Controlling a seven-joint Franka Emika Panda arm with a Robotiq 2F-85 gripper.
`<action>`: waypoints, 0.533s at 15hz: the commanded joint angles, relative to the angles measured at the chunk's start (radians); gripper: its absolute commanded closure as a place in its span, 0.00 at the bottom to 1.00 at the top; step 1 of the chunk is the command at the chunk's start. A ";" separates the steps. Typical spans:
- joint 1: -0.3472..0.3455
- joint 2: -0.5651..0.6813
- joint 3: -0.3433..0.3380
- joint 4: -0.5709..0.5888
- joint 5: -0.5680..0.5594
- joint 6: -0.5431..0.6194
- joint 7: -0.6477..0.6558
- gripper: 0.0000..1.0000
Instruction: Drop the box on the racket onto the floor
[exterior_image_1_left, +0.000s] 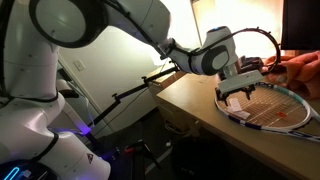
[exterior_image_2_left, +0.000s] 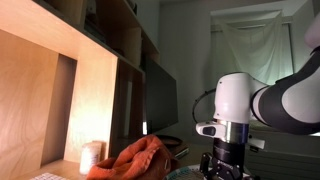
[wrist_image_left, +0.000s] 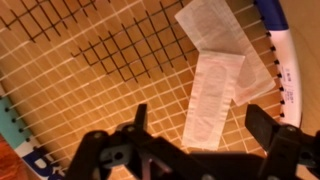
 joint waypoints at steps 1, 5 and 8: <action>0.017 0.011 -0.014 0.041 0.031 -0.044 -0.041 0.28; 0.021 0.007 -0.018 0.043 0.029 -0.044 -0.036 0.57; 0.027 0.006 -0.019 0.049 0.028 -0.046 -0.034 0.81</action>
